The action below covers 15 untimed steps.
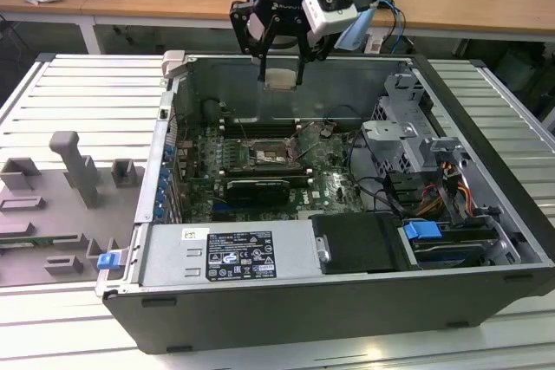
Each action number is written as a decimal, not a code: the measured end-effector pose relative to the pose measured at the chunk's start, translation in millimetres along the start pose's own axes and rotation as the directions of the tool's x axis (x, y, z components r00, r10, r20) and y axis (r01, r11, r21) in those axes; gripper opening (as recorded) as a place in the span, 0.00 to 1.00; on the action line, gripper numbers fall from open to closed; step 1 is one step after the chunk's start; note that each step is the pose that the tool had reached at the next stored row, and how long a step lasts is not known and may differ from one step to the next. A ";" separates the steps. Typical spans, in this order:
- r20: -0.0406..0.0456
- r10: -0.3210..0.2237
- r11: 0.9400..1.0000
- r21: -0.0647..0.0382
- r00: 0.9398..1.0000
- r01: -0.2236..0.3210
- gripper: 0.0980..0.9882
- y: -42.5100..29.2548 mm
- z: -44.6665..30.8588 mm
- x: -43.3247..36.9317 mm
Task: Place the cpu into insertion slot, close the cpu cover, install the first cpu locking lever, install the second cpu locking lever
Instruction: 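Place the cpu into insertion slot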
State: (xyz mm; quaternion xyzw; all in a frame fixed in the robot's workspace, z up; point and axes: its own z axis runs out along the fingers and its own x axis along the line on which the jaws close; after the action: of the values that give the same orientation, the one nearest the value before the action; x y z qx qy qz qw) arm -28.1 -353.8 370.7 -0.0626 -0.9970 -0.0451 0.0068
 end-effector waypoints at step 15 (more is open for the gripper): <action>0.009 0.098 0.995 -0.002 0.995 -0.098 0.49 0.0 0.4 0.0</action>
State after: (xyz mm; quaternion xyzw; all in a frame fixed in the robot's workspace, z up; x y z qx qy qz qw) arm -28.0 -353.8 370.3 -0.1114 -0.9927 -0.0450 0.0046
